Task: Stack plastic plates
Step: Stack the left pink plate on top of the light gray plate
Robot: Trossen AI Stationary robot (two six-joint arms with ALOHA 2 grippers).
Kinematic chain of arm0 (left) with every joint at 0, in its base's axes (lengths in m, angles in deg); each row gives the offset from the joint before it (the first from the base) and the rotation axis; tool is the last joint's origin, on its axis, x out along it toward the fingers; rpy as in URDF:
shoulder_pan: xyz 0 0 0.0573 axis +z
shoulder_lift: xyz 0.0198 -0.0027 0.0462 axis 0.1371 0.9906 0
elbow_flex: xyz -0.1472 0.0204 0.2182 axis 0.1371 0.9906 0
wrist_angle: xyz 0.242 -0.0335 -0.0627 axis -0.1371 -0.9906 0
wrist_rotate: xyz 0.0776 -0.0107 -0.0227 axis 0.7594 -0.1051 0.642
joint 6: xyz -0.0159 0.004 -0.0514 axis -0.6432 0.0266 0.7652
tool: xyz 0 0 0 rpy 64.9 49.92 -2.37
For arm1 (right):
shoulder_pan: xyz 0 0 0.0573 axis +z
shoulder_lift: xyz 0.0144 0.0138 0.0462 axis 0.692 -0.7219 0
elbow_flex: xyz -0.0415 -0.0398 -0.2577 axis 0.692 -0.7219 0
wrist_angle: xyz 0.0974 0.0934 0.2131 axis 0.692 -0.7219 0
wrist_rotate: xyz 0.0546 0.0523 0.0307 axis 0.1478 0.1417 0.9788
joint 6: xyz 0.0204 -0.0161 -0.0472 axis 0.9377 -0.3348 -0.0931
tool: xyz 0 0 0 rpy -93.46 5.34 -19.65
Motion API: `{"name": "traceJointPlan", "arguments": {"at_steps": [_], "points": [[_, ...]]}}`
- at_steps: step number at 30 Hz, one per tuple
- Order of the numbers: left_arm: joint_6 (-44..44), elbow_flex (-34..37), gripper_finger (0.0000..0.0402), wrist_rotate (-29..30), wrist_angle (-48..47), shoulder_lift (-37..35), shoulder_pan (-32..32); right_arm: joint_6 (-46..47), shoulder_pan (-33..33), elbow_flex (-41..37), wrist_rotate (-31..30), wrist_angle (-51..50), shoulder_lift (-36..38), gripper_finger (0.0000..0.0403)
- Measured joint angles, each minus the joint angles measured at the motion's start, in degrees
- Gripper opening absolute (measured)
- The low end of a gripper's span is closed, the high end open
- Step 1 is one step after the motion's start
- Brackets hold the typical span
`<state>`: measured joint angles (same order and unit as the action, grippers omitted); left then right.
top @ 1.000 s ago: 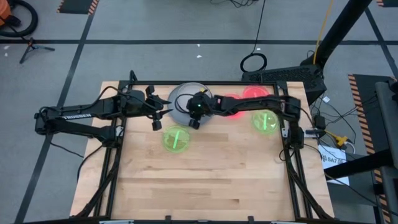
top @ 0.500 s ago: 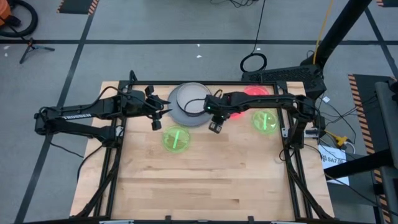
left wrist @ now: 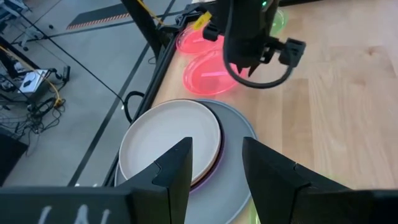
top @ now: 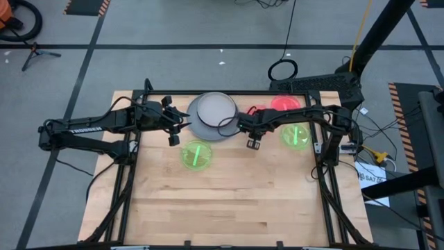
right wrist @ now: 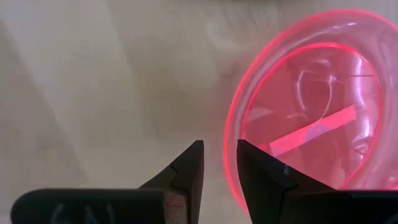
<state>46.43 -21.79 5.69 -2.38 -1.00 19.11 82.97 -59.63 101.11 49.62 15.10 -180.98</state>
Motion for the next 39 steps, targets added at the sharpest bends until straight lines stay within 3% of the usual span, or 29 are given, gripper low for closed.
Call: {"name": "traceJointPlan", "arguments": {"at_steps": [12, 20, 23, 31, 39], "points": [[-0.1, 0.0, 0.0147, 0.0, 0.0, 0.0, 0.0, 0.9, -2.9, -4.8, -0.2, 6.2, 0.0, 0.0085], [-0.1, 0.0, 0.0147, 0.0, 0.0, 0.0, 0.0, 2.2, -2.9, -4.8, 0.0, 6.2, 0.0, 0.0012], [-0.1, 0.0, 0.0147, 0.0, 0.0, 0.0, 0.0, 2.6, -2.1, -4.8, -0.3, 6.1, 0.0, 0.0006], [-0.1, 0.0, 0.0147, 0.0, 0.0, 0.0, 0.0, 3.8, 1.3, -1.8, -0.5, 3.5, 0.3, 0.0003], [-0.5, 0.0, 0.0147, 0.0, -0.1, 0.0, 0.0, 3.8, 3.5, 3.8, -6.5, -0.5, 2.8, 0.0002]]}}
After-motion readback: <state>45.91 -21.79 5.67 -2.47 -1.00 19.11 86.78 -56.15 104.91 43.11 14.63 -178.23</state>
